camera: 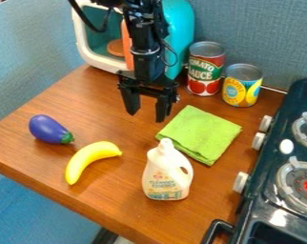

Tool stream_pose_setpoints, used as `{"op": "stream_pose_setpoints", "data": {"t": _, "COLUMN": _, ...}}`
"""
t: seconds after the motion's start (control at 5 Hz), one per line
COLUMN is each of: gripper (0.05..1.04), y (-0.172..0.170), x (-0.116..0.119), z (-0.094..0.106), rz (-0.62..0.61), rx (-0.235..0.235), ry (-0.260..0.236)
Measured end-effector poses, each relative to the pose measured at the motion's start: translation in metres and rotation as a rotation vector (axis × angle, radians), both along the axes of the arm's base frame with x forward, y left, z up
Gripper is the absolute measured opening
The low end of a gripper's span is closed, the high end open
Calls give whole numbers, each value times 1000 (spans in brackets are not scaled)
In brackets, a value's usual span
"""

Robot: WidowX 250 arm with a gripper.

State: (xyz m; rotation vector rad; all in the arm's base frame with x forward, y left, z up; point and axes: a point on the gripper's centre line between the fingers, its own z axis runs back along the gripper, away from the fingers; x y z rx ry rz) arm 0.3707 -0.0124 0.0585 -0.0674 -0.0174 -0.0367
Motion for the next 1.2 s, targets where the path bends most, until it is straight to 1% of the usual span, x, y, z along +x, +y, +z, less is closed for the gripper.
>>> {"op": "stream_pose_setpoints", "data": {"t": 0.2, "gripper": 996, "y": 0, "x": -5, "z": -15, "rz": -1, "rx": 0, "ry": 41}}
{"op": "stream_pose_setpoints", "data": {"t": 0.4, "gripper": 997, "y": -1, "x": -5, "z": -19, "rz": -30, "rx": 3, "ry": 23}}
{"op": "stream_pose_setpoints", "data": {"t": 0.6, "gripper": 997, "y": -14, "x": 2, "z": -8, "rz": -97, "rx": 37, "ry": 8}}
{"op": "stream_pose_setpoints", "data": {"t": 0.8, "gripper": 997, "y": -33, "x": 11, "z": 6, "rz": -153, "rx": 73, "ry": -19}}
{"op": "stream_pose_setpoints", "data": {"t": 1.0, "gripper": 997, "y": -48, "x": 23, "z": 13, "rz": -196, "rx": 60, "ry": -22}}
{"op": "stream_pose_setpoints", "data": {"t": 1.2, "gripper": 997, "y": -53, "x": 23, "z": 22, "rz": -268, "rx": 33, "ry": 0}}
